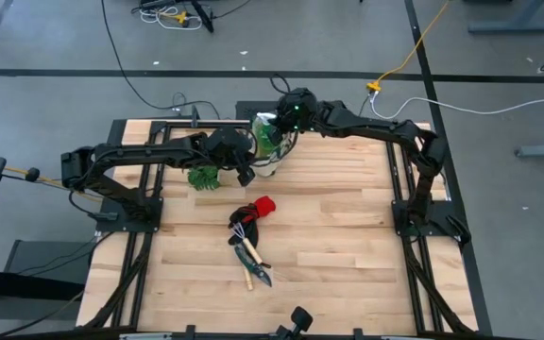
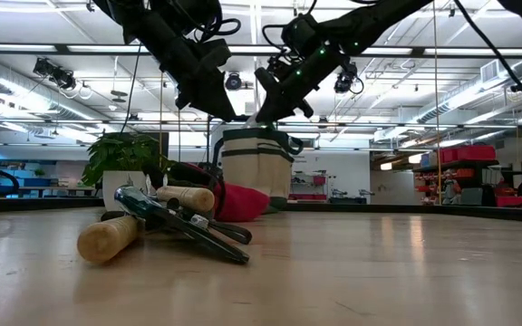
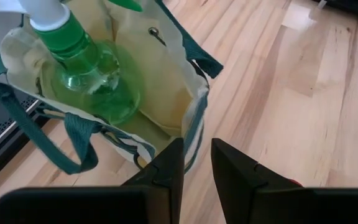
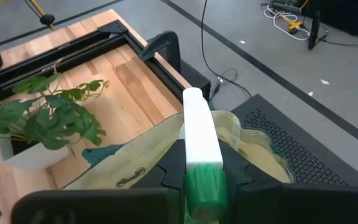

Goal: Pick & Place Garden tools in Gardening bag
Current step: Put the green spray bottle into the white gardening bag

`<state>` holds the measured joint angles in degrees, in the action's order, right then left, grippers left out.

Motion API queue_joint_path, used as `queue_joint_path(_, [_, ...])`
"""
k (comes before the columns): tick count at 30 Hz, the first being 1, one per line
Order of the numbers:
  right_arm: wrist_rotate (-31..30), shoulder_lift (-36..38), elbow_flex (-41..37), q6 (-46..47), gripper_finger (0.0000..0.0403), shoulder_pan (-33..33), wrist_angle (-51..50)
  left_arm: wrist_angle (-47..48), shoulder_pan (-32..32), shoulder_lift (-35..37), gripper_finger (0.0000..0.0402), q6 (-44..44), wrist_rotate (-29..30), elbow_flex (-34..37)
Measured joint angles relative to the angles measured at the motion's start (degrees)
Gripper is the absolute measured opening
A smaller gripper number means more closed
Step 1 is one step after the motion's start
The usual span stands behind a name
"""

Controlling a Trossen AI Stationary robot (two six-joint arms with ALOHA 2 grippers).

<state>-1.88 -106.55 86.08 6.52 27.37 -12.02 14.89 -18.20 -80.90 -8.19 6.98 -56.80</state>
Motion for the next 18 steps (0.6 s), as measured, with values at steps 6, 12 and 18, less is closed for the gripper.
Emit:
queue_joint_path(6, [0.91,0.04,-0.21,0.08,0.0042,-0.06,0.23,0.02,0.00,0.00,0.0087,0.07,0.90,0.00])
queue_joint_path(12, [1.41,0.10,-6.48,2.11,0.0042,-0.08,6.56,0.02,0.00,0.00,0.0087,0.05,0.90,0.00])
queue_joint_path(18, [1.55,0.10,-11.51,3.55,0.0042,0.01,12.15,0.02,0.00,0.00,0.0087,0.05,0.90,0.00])
